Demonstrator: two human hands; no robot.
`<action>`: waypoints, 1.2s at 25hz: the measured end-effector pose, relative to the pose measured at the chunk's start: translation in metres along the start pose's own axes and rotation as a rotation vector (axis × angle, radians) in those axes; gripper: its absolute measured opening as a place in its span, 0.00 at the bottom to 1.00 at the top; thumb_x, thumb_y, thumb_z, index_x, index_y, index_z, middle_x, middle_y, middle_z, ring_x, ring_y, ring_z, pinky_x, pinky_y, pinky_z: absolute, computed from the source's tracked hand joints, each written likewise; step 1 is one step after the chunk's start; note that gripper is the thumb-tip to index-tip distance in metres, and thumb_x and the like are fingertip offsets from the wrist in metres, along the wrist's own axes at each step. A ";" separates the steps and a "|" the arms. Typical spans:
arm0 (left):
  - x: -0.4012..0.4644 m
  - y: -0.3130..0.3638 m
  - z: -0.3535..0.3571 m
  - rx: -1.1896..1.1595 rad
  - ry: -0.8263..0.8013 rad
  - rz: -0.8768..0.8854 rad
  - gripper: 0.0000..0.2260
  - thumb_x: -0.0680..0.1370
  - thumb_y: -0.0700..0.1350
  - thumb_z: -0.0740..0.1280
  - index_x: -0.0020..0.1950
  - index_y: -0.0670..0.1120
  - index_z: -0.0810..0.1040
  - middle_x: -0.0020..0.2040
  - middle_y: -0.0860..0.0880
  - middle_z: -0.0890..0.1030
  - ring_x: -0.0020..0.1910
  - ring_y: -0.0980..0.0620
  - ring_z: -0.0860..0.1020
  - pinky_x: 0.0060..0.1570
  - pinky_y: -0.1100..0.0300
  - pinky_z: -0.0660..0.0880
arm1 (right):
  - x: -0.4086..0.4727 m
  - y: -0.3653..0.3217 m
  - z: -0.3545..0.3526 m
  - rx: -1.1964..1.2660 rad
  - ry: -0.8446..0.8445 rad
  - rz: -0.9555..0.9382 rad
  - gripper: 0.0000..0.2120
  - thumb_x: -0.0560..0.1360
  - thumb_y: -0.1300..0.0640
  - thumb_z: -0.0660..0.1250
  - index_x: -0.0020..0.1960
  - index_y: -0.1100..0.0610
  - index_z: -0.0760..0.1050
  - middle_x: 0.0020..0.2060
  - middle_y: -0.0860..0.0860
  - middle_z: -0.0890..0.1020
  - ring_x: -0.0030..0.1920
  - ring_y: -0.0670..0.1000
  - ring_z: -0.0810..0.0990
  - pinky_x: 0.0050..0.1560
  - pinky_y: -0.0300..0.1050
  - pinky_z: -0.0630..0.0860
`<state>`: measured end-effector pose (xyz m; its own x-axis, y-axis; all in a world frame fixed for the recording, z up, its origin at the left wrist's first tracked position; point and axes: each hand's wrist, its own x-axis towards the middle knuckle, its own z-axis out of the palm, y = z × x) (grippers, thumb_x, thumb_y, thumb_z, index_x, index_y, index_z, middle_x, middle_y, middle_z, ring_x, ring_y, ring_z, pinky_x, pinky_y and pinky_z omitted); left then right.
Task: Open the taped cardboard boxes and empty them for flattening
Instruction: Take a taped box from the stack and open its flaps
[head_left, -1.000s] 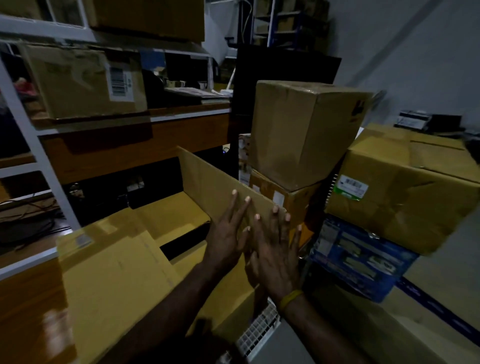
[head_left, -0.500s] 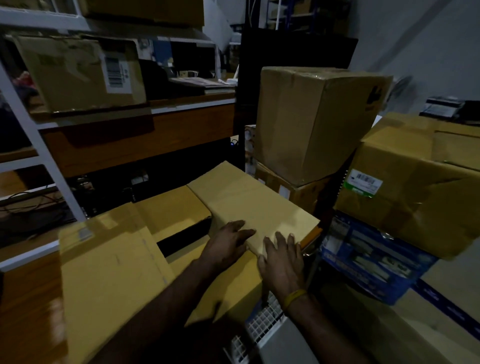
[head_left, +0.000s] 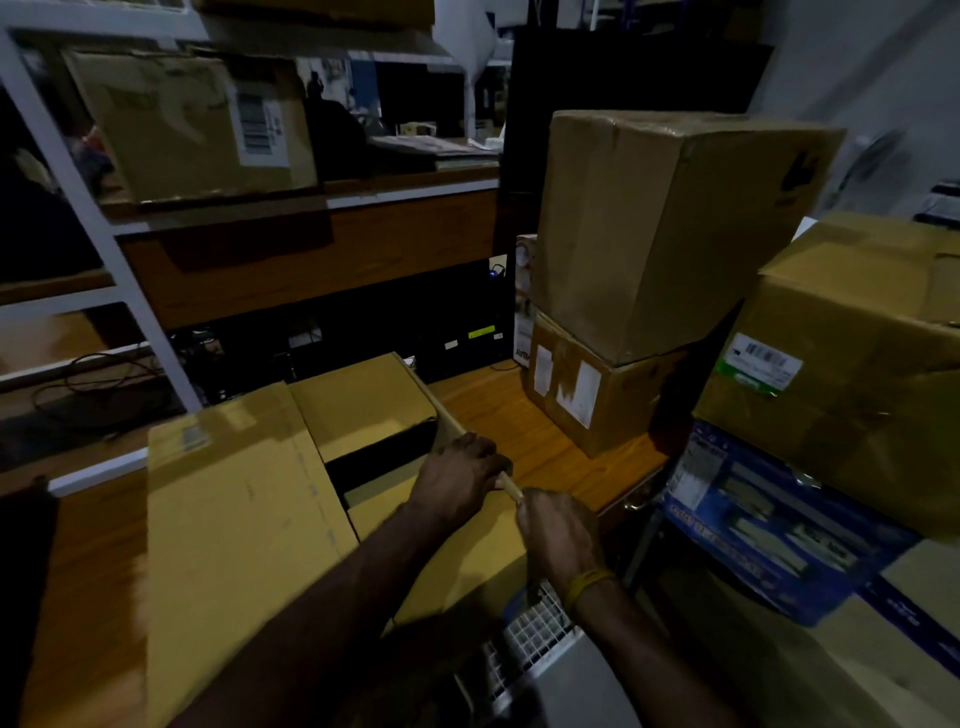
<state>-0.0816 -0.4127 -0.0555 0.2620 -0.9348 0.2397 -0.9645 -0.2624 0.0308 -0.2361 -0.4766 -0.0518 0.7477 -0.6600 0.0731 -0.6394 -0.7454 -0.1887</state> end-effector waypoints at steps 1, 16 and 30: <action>0.000 0.000 0.000 0.010 -0.001 -0.008 0.11 0.78 0.55 0.66 0.61 0.58 0.78 0.59 0.53 0.77 0.63 0.48 0.73 0.51 0.49 0.75 | 0.001 0.001 -0.001 0.010 -0.027 0.003 0.12 0.83 0.53 0.56 0.54 0.56 0.78 0.47 0.56 0.83 0.47 0.58 0.82 0.39 0.47 0.73; -0.044 0.007 -0.012 -0.056 -0.025 -0.412 0.22 0.79 0.55 0.65 0.73 0.59 0.66 0.78 0.51 0.62 0.72 0.45 0.69 0.65 0.45 0.71 | -0.024 -0.018 0.034 0.136 0.291 -0.149 0.25 0.74 0.45 0.54 0.59 0.54 0.83 0.61 0.56 0.81 0.63 0.60 0.79 0.64 0.62 0.73; -0.198 0.019 -0.062 -0.097 0.159 -0.796 0.21 0.80 0.62 0.60 0.72 0.57 0.71 0.77 0.49 0.64 0.69 0.48 0.71 0.61 0.53 0.71 | -0.061 -0.074 0.045 0.312 0.067 -0.453 0.27 0.75 0.35 0.51 0.66 0.44 0.77 0.66 0.49 0.77 0.68 0.55 0.73 0.70 0.58 0.61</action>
<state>-0.1538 -0.2178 -0.0420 0.8687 -0.4306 0.2448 -0.4924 -0.8045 0.3321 -0.2266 -0.3769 -0.0866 0.9160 -0.2920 0.2750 -0.1654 -0.8996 -0.4042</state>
